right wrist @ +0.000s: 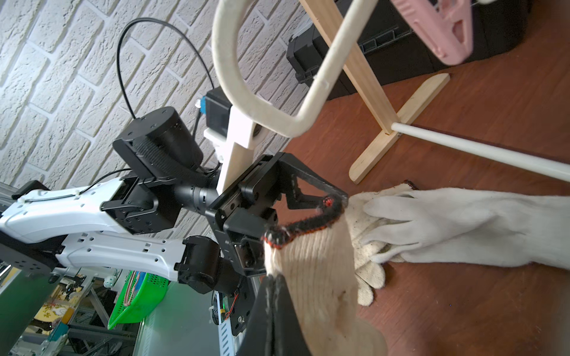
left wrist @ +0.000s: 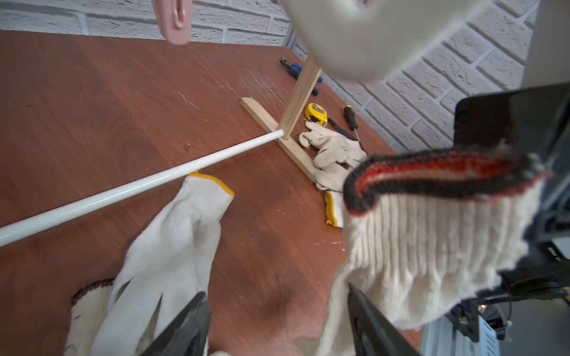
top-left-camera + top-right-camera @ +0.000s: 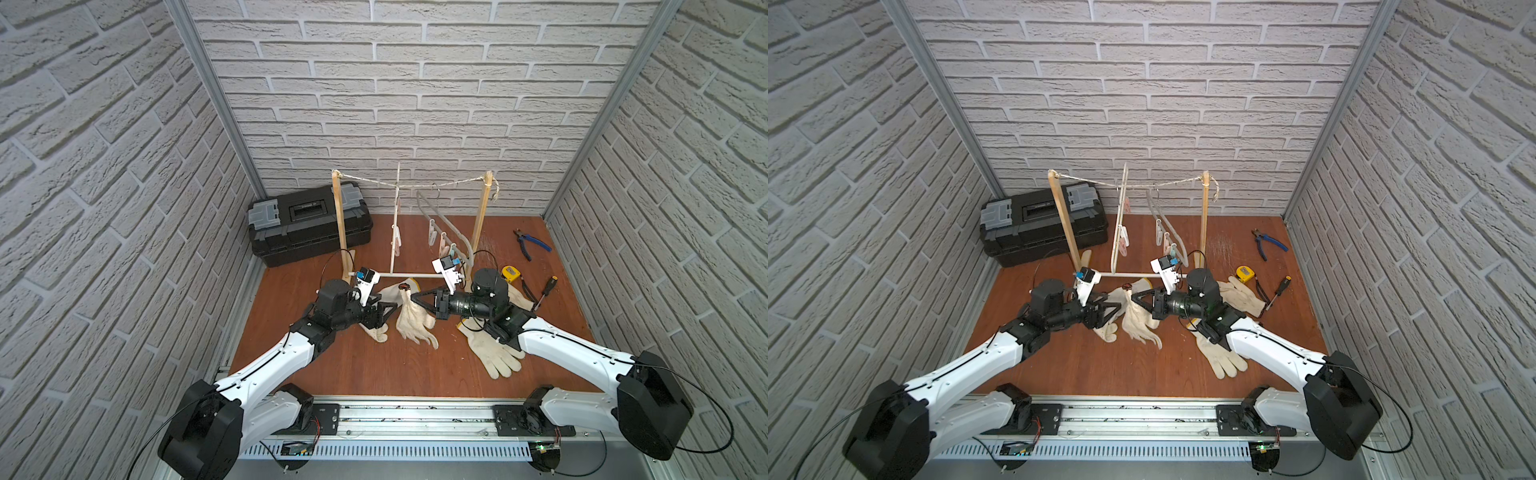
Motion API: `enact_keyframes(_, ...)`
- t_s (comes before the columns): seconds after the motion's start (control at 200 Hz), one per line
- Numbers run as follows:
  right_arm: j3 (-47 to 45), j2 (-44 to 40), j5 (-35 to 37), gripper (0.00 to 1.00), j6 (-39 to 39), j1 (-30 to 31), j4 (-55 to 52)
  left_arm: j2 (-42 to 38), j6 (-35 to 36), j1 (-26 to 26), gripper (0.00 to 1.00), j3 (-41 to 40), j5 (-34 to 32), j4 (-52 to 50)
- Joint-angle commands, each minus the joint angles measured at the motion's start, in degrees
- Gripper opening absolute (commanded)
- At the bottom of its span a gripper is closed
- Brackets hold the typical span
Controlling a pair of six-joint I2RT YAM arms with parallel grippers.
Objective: Clip the gloves onto a hanger to dry
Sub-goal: Pick up the glove from the center of the board.
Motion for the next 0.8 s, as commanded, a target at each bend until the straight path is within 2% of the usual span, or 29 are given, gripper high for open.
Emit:
enact_keyframes(0.0,2.2,-1.2,-2.3,0.03,-2.4,0.5,0.8,3.4,-0.4,-0.4,0.74,3.9,9.1,6.4)
enact_keyframes(0.155,3.2,-0.7,-3.7,0.03,-3.6,0.7,-0.5,4.8,2.0,-1.6,0.73,5.6,10.8,6.9)
enact_keyframes(0.315,4.0,-0.8,-4.2,0.03,-5.4,0.7,-3.1,4.0,4.2,-1.6,0.61,7.5,13.0,5.9)
enact_keyframes(0.405,4.8,-1.3,-3.4,0.03,-7.6,0.7,-6.5,3.3,5.2,-1.7,0.58,7.8,15.0,4.8)
enact_keyframes(0.67,8.3,-4.0,-2.9,0.03,-14.4,0.6,-17.9,0.0,10.4,0.9,0.68,7.1,15.0,-5.8)
enact_keyframes(0.795,10.2,-4.7,-4.3,0.03,-18.2,0.6,-23.2,-2.1,10.7,2.4,0.74,6.7,15.3,-6.0)
